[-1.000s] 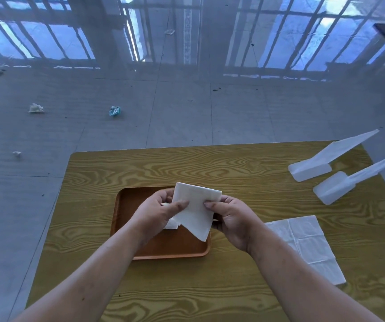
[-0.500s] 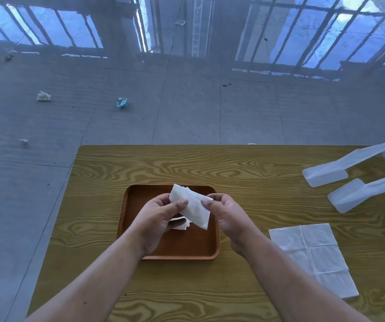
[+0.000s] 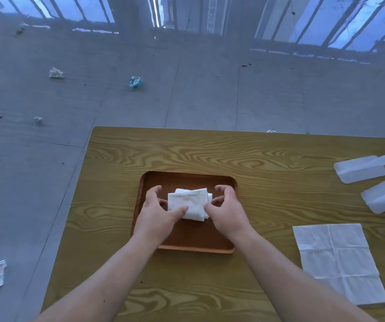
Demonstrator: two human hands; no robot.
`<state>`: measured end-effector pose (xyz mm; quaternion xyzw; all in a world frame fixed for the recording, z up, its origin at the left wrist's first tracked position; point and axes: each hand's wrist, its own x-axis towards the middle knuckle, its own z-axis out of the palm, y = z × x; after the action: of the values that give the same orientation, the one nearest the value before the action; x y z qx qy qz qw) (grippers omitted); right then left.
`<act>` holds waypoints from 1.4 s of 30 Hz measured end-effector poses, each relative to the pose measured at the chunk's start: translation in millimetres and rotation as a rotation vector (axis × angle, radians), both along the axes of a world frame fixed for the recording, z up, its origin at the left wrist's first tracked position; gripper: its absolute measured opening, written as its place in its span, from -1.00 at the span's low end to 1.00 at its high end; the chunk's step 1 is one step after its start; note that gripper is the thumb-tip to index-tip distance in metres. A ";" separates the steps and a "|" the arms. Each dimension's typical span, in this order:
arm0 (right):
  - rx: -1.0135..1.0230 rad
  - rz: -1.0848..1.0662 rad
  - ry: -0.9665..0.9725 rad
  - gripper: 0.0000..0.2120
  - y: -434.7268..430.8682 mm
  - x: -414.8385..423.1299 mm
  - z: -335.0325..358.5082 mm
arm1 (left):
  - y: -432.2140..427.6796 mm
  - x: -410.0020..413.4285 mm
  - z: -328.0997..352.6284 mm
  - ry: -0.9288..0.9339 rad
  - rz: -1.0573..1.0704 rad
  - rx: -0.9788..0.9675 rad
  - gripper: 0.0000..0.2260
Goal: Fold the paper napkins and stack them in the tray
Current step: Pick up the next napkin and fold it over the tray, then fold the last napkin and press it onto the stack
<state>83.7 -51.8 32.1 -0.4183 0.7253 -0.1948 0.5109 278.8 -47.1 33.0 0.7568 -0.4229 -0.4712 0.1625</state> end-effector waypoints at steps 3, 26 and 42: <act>-0.084 0.191 0.343 -0.41 12.3 -7.1 -6.9 | 12.2 1.7 -5.2 -0.401 -0.359 -0.109 -0.19; -0.125 0.281 0.584 -0.44 185.6 -226.9 -34.4 | 48.4 -253.3 -29.5 -0.381 -1.405 -0.414 -0.49; -0.194 0.126 0.576 -0.94 184.3 -307.5 -42.0 | 24.4 -287.8 -46.9 -0.377 -1.274 -0.406 -0.89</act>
<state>-223.7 132.5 -9.9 -0.5470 0.7912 -0.1044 0.2529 -9.0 -22.7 -13.9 0.3847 -0.8855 -0.2470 -0.0836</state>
